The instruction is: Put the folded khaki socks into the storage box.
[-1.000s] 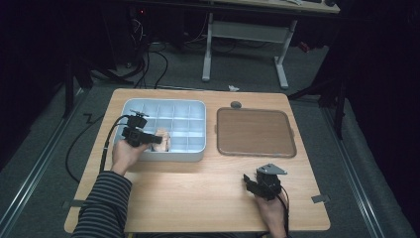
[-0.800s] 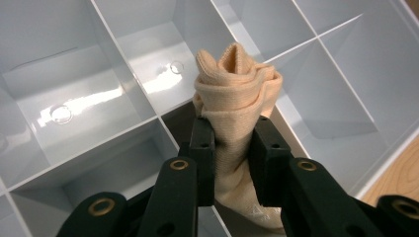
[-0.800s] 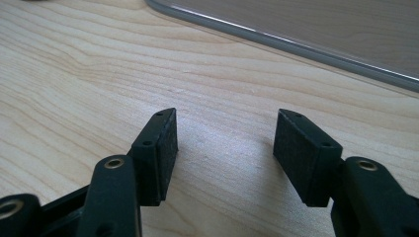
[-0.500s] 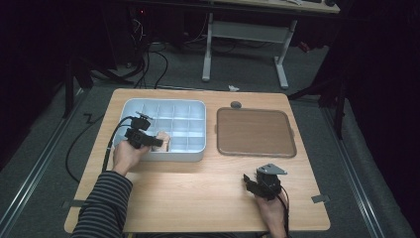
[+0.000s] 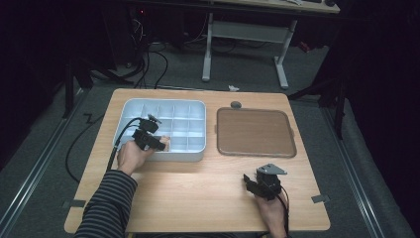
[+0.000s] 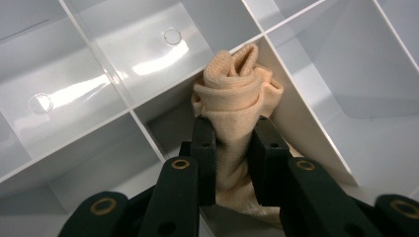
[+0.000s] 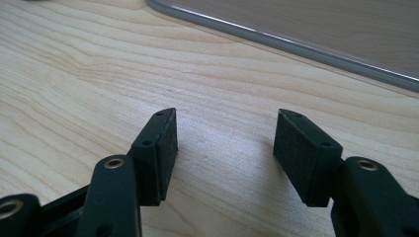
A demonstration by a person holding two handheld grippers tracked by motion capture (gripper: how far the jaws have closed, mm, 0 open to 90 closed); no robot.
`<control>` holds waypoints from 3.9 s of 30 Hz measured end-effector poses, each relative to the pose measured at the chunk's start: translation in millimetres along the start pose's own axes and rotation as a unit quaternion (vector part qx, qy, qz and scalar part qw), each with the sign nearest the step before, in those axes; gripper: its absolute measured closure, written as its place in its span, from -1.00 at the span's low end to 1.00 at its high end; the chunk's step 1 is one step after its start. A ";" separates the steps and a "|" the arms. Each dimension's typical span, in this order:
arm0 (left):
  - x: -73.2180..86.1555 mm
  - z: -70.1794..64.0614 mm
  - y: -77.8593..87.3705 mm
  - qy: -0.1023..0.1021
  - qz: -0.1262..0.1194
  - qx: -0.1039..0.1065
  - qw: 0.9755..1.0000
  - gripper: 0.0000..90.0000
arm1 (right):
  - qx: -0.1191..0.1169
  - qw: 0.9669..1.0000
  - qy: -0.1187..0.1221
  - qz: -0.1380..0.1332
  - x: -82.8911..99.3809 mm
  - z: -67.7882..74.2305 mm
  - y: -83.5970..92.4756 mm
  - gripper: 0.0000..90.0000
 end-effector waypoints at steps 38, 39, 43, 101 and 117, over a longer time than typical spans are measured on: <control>-5.9 -1.0 6.7 -0.037 -0.047 -0.082 0.995 0.84 | 0.000 1.000 0.000 0.001 0.0 0.3 0.1 -0.07; -5.7 -1.0 6.2 -0.037 -0.046 -0.083 0.995 0.84 | 0.000 1.000 0.000 0.000 0.0 0.3 0.1 -0.07; -5.2 -2.2 5.6 -0.036 -0.046 -0.081 0.995 0.84 | 0.000 1.000 0.000 0.000 0.0 0.3 0.1 -0.07; 15.6 -36.1 66.4 -0.026 -0.177 -0.015 0.984 0.15 | -0.002 1.000 0.001 0.000 0.1 0.7 0.2 -0.08; 38.3 -40.5 83.1 -0.018 -0.207 -0.002 0.978 0.07 | -0.003 1.000 0.000 0.001 0.1 1.0 0.2 -0.09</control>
Point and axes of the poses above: each handheld gripper's, and its own axes: y roughly backward along the jaws, x roughly out of its underside, z roughly to its left, the point moved 5 cm from there along -y, roughly forward along the jaws, and after that the axes turned 15 degrees about -z, right-handed, at the moved point
